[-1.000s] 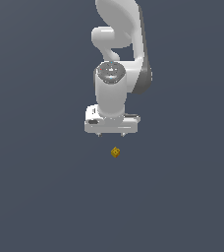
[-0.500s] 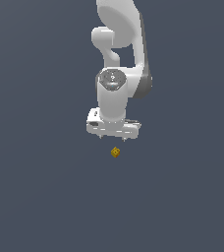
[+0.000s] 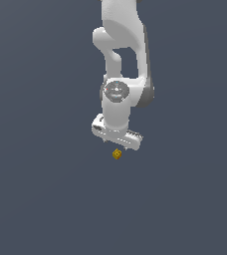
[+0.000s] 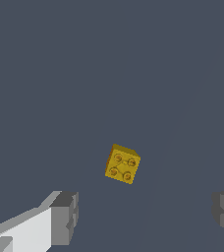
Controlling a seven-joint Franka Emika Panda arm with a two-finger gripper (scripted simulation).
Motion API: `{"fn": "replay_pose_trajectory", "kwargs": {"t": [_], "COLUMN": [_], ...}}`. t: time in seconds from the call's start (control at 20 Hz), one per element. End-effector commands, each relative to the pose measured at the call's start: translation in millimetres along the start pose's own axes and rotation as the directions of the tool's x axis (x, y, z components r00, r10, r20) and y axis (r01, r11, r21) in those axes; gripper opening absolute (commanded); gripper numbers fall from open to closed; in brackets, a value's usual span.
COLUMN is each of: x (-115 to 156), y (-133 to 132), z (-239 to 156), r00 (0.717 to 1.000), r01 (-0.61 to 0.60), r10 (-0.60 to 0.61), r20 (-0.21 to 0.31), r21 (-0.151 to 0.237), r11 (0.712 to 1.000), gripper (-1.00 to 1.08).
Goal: Pick up the object and move it to a goal position.
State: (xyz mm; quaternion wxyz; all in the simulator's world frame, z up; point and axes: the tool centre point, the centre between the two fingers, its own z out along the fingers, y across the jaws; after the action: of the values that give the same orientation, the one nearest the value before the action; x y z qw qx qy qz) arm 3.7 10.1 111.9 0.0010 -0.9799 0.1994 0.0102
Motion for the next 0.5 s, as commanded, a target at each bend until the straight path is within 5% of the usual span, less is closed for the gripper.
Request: {"fn": "replay_pose_trajectory", "kwargs": {"t": [0.0,0.45], "x": [0,1], "y": [-2,-7], "z": [9,31], "r00": [0.998,0.968], "r01": [-0.070,-0.251], "r10": [0.070,0.251], "r20": [-0.004,-0.014], "r21": [0.002,0.006], "r11": [0.998,0.968], "gripper": [1.00,1.00]}}
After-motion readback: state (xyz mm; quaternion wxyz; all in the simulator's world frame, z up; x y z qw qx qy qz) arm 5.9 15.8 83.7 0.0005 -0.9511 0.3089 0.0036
